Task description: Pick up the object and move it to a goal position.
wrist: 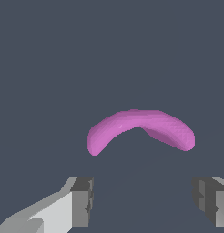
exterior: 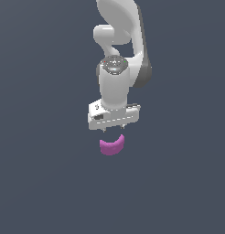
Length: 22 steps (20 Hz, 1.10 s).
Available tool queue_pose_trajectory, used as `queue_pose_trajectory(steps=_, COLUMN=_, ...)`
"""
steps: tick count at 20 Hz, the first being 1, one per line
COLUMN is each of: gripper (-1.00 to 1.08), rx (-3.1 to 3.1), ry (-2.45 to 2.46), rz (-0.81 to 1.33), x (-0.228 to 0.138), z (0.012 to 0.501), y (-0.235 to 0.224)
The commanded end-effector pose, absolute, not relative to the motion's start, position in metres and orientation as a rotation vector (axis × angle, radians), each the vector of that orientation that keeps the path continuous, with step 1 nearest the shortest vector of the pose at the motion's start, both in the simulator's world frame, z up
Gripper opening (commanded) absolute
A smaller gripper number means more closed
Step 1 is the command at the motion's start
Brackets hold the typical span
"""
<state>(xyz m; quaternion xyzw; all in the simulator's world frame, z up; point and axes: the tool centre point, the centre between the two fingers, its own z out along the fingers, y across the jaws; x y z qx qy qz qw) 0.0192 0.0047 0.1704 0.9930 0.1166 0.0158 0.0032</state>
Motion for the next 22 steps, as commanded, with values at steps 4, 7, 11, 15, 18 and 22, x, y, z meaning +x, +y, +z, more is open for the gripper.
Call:
queue_pose_trajectory(steps=4, gripper=0.68, rx=3.075, ry=0.583, rz=0.040, x=0.026, z=0.164, y=0.000)
queue_pose_trajectory(steps=7, gripper=0.68, rx=3.048, ry=0.705, rz=0.035, x=0.029, z=0.160, y=-0.002)
queue_pose_trajectory(steps=11, gripper=0.68, rx=3.004, ry=0.865, rz=0.029, x=0.034, z=0.155, y=-0.006)
queue_pose_trajectory(steps=15, gripper=0.68, rx=2.953, ry=1.023, rz=0.022, x=0.038, z=0.151, y=-0.009)
queue_pose_trajectory(steps=18, gripper=0.68, rx=2.910, ry=1.138, rz=0.018, x=0.042, z=0.147, y=-0.012)
queue_pose_trajectory(steps=22, gripper=0.68, rx=2.847, ry=1.290, rz=0.013, x=0.046, z=0.142, y=-0.016)
